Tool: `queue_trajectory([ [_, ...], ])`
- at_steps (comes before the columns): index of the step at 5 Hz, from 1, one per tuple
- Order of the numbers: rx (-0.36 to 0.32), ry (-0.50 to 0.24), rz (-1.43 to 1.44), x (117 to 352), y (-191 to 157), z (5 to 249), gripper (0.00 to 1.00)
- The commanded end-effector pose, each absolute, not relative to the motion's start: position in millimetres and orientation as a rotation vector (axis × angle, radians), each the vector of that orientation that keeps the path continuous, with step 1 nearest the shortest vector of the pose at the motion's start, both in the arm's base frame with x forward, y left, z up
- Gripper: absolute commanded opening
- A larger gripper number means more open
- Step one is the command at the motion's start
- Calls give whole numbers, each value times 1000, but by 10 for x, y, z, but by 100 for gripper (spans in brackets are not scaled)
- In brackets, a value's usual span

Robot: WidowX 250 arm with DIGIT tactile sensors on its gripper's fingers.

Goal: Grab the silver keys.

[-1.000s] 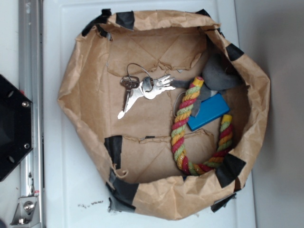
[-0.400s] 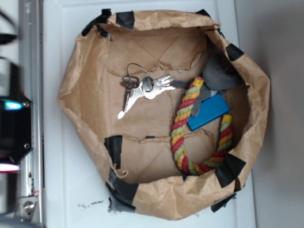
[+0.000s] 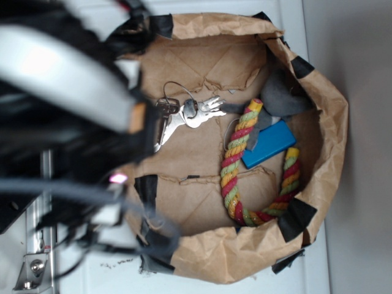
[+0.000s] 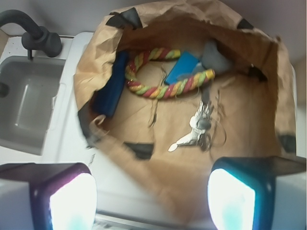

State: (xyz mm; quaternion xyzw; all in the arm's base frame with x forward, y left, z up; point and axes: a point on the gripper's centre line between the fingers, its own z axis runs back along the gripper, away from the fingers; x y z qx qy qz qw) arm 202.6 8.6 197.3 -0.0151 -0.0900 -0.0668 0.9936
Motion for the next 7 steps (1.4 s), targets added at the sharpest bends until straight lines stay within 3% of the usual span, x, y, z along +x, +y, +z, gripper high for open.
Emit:
queue_trajectory([
  [1,-23,-213,-122,2051,122,2045,100],
  [3,-23,-213,-122,2051,122,2045,100],
  [4,-84,-240,-174,2411,310,1879,100],
  [5,-110,-286,-234,2514,403,1836,100],
  [6,-76,-294,-285,2653,457,1660,100],
  [7,0,-308,-367,2670,457,1423,100],
])
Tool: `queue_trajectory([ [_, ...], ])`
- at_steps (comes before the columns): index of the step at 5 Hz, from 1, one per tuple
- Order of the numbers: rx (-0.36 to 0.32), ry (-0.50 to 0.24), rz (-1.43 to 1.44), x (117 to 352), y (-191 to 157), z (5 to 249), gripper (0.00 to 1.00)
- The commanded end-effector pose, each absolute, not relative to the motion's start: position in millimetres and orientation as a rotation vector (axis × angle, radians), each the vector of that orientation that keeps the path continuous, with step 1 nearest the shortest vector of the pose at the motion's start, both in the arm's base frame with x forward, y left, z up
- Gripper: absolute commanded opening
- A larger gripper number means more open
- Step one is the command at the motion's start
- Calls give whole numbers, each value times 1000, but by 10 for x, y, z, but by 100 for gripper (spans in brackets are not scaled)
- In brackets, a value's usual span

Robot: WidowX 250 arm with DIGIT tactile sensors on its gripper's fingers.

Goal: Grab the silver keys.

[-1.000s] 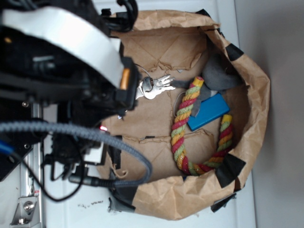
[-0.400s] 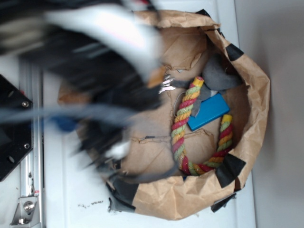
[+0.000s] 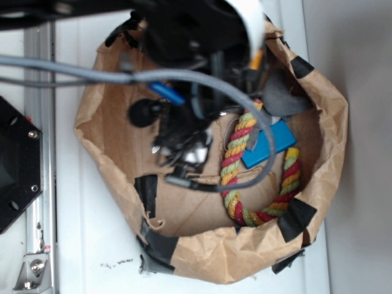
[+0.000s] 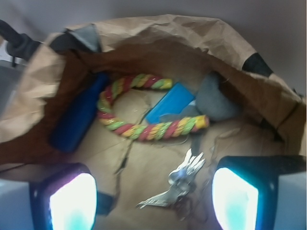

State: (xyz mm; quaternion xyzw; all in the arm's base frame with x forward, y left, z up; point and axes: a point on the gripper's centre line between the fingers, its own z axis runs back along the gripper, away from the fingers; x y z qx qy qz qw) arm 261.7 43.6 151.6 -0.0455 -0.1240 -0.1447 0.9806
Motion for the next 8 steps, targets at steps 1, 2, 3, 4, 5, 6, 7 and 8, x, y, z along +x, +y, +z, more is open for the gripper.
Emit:
queue_trajectory([
  [1,84,-314,-426,2680,456,1210,100],
  [2,125,-289,-458,2632,526,1125,100],
  [3,170,-263,-482,2583,577,1032,100],
  [4,197,-208,-473,2602,695,997,100],
  [5,195,-141,-466,2562,778,1035,100],
  [6,142,-111,-507,2480,734,1073,100],
  [7,113,-102,-508,2492,679,1077,100],
  [8,116,-94,-501,2510,687,1048,100],
])
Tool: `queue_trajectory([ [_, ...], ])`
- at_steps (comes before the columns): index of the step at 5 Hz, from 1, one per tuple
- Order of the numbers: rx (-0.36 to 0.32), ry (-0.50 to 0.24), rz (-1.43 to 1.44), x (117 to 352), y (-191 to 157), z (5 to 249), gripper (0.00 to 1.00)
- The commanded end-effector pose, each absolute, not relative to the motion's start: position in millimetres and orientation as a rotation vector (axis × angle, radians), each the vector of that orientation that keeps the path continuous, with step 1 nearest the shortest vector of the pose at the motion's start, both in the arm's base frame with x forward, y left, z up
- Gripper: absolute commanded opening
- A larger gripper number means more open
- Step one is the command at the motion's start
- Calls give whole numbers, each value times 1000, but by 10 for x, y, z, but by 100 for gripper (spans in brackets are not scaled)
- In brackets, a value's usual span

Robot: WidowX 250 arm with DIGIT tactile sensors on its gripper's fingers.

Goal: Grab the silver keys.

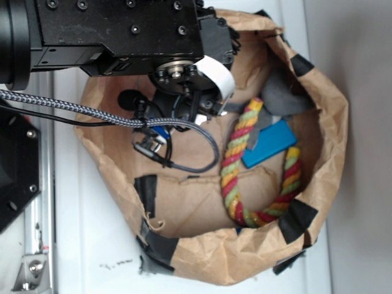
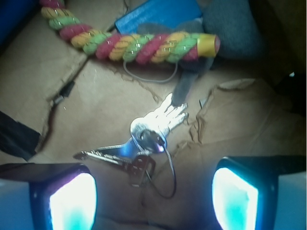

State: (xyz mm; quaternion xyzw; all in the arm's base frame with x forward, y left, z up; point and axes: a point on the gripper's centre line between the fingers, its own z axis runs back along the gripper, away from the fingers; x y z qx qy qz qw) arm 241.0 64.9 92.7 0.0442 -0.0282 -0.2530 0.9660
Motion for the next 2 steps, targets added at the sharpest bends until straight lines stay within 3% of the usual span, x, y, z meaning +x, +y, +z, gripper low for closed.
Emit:
queue_trajectory([
  [1,109,-90,-510,2515,675,1014,100],
  [2,90,-76,-540,2503,665,955,100],
])
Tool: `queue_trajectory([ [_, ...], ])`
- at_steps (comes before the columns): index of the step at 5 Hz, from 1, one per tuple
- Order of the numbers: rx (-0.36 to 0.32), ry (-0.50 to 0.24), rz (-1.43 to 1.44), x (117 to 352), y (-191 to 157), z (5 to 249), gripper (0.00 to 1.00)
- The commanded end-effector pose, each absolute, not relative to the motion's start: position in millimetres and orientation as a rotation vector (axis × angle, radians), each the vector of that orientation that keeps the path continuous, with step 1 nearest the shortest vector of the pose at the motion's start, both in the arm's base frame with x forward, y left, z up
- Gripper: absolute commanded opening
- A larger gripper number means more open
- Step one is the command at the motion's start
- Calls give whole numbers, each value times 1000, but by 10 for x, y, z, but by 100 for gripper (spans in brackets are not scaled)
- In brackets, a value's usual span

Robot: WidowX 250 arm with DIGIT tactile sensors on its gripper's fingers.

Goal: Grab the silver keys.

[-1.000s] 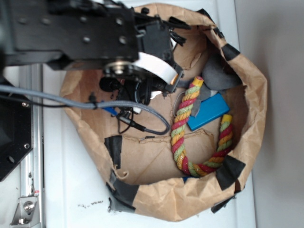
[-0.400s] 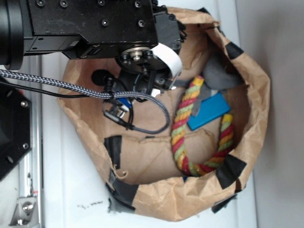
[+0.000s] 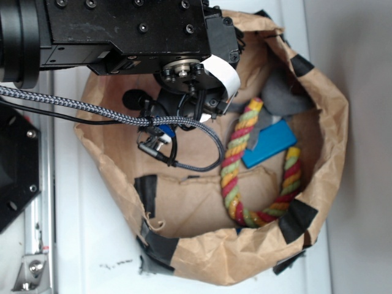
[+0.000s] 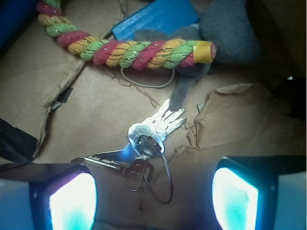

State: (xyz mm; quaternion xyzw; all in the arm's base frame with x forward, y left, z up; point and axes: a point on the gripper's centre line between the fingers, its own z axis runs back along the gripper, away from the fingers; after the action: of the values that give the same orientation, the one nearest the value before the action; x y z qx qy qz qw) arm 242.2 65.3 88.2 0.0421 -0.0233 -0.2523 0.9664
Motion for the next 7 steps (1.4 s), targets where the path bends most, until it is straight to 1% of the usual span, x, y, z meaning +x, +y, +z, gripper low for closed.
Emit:
queue_trajectory([
  [1,34,-40,-605,2567,701,802,100],
  [2,-31,27,-665,2625,716,684,100],
  [3,-44,58,-657,2663,726,658,100],
  [5,-26,57,-657,2653,753,657,100],
  [6,-28,72,-667,2617,743,662,100],
  [7,2,65,-665,2581,739,639,100],
])
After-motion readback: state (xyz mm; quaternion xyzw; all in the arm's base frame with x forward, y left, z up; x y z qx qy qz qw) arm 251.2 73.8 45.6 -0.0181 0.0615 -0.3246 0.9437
